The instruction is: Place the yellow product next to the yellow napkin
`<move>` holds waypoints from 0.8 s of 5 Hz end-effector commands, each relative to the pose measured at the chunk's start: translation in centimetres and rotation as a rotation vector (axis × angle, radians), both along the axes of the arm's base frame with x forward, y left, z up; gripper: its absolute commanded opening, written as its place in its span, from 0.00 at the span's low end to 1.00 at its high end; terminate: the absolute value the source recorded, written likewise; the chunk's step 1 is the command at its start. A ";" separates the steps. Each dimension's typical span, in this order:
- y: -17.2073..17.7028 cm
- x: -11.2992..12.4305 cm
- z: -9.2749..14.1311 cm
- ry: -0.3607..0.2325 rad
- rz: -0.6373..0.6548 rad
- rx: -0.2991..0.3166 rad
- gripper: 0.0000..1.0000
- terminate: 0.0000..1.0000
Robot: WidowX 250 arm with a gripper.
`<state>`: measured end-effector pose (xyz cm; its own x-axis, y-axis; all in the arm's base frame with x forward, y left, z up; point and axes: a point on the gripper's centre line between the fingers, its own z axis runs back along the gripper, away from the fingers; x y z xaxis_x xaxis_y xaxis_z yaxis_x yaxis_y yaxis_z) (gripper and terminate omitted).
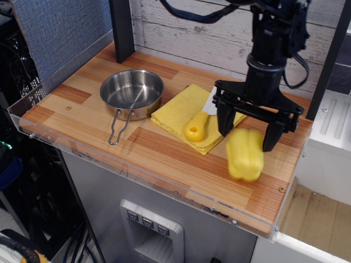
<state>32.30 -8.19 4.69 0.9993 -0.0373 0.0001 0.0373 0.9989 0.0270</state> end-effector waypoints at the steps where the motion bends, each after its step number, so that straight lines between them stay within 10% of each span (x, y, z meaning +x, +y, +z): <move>1: 3.8 -0.3 5.6 -0.109 0.032 -0.087 1.00 0.00; 3: 13.4 -1.7 13.7 -0.227 0.176 -0.161 1.00 0.00; 4: 14.7 0.0 12.7 -0.209 0.135 -0.093 1.00 0.00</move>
<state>33.30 5.95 15.88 0.9838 0.0985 0.1501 -0.0884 0.9934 -0.0725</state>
